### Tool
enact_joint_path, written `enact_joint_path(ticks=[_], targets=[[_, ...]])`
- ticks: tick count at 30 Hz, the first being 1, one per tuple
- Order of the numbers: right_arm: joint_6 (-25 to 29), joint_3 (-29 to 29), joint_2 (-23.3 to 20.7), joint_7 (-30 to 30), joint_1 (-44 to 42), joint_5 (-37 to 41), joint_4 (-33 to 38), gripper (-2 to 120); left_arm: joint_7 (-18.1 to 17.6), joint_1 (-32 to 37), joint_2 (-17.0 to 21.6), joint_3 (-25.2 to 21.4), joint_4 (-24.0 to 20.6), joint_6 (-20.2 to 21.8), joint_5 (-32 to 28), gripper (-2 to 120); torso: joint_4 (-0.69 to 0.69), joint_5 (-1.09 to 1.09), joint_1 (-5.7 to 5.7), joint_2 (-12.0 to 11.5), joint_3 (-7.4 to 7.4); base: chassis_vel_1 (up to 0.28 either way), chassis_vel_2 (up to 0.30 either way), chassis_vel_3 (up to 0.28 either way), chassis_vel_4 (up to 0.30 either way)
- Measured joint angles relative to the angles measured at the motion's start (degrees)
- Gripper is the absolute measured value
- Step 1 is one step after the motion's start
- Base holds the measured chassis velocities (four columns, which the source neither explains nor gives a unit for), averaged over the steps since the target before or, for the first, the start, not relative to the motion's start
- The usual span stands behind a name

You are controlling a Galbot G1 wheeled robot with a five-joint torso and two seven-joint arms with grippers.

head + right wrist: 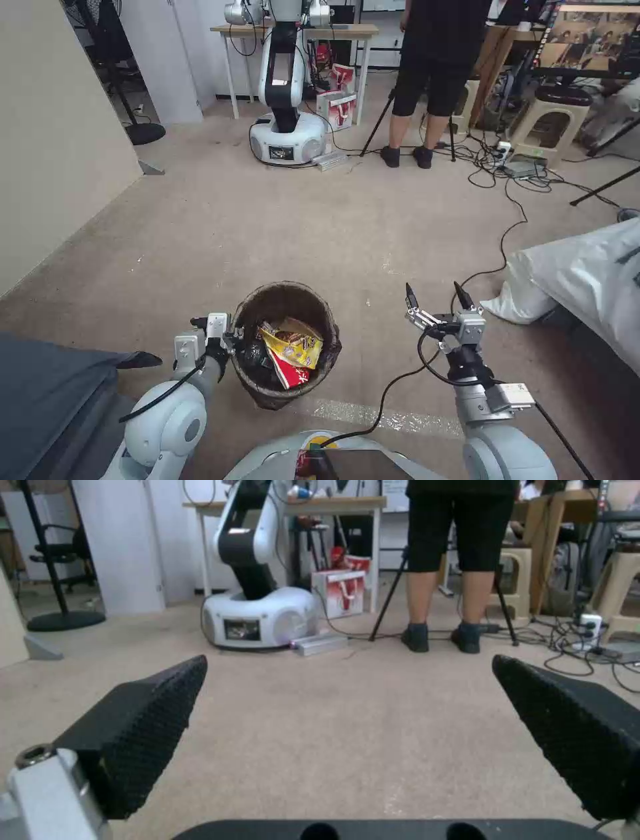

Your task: Pick up the trash bin, then pick up the garbage from the floor and place it into the trash bin.

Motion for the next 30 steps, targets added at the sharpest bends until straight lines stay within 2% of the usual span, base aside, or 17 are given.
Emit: enact_joint_path(ticks=[14,22,30], targets=[[0.14,0.25,0.1,0.01,0.07,0.29,0.01,100,-1.15,-0.44,-0.52,0.81,3.9,-0.02,-3.92,2,0.0,0.0,0.0,0.0,0.0,0.0,0.0,0.0,0.0],[0.42,0.57,0.08,-0.07,0.01,0.73,-0.01,100,-3.44,-1.06,-1.59,1.31,6.49,-0.06,-8.18,2,0.0,0.0,0.0,0.0,0.0,0.0,0.0,0.0,0.0],[0.6,0.56,0.07,-0.17,-0.05,0.78,-0.06,100,-4.33,-1.94,-2.22,1.31,9.12,-0.08,-9.88,2,0.0,0.0,0.0,0.0,0.0,0.0,0.0,0.0,0.0]])
